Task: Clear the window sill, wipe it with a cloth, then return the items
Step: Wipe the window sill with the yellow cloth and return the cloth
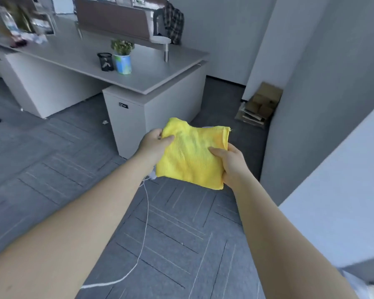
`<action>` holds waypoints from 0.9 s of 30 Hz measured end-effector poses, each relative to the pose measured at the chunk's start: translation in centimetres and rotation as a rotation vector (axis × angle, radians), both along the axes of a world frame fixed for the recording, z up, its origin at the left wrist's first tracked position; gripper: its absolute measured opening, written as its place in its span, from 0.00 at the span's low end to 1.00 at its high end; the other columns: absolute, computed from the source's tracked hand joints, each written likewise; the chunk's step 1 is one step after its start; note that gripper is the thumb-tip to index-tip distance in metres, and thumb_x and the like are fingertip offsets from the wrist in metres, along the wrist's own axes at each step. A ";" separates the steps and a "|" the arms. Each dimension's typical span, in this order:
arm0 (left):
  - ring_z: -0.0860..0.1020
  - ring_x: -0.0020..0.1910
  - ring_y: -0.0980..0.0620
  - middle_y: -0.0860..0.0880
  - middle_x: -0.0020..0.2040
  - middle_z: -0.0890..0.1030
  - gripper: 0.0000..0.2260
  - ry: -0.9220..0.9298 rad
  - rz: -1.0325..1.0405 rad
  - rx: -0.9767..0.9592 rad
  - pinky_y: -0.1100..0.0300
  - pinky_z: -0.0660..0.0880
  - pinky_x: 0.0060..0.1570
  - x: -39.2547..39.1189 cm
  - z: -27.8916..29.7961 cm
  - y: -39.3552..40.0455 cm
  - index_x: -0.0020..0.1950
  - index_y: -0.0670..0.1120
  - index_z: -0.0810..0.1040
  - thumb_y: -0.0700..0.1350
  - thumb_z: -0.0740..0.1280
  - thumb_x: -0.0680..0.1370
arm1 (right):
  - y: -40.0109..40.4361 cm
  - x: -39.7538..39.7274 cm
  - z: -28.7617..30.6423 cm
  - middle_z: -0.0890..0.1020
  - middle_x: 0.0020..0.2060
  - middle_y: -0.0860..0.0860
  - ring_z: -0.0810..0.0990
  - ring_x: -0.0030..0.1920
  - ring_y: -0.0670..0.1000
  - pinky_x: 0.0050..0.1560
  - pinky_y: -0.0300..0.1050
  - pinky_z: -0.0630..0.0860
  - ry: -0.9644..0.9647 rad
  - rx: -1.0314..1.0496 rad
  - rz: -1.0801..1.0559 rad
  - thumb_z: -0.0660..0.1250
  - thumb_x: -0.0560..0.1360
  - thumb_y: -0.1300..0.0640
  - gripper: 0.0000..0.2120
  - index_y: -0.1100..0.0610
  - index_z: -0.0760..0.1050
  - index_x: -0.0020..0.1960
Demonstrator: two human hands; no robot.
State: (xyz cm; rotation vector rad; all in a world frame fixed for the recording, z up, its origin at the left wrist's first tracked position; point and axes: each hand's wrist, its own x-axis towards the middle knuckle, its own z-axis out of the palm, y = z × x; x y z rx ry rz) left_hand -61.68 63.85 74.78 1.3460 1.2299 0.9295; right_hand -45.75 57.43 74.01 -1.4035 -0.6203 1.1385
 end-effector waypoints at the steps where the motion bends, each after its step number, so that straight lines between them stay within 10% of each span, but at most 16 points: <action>1: 0.74 0.50 0.46 0.45 0.47 0.76 0.06 0.013 0.022 0.005 0.52 0.72 0.53 -1.5 0.3 2.2 0.53 0.44 0.74 0.42 0.62 0.77 | 2.6 -1.5 0.2 0.76 0.41 0.48 0.75 0.42 0.49 0.47 0.51 0.72 0.008 0.005 0.016 0.64 0.74 0.64 0.07 0.52 0.72 0.46; 9: 0.74 0.41 0.49 0.50 0.40 0.75 0.07 0.021 0.073 -0.016 0.60 0.69 0.37 -10.7 3.4 19.3 0.54 0.43 0.74 0.38 0.60 0.77 | 20.8 -10.0 2.5 0.78 0.44 0.52 0.76 0.46 0.55 0.54 0.55 0.73 0.063 0.028 0.070 0.64 0.73 0.66 0.10 0.58 0.72 0.54; 27: 0.73 0.52 0.46 0.41 0.58 0.75 0.14 0.160 0.167 -0.005 0.48 0.72 0.56 -7.3 2.0 53.6 0.62 0.44 0.72 0.40 0.59 0.77 | 55.8 -6.4 2.1 0.77 0.56 0.59 0.75 0.52 0.59 0.60 0.59 0.72 0.001 -0.008 0.144 0.63 0.74 0.67 0.09 0.57 0.72 0.51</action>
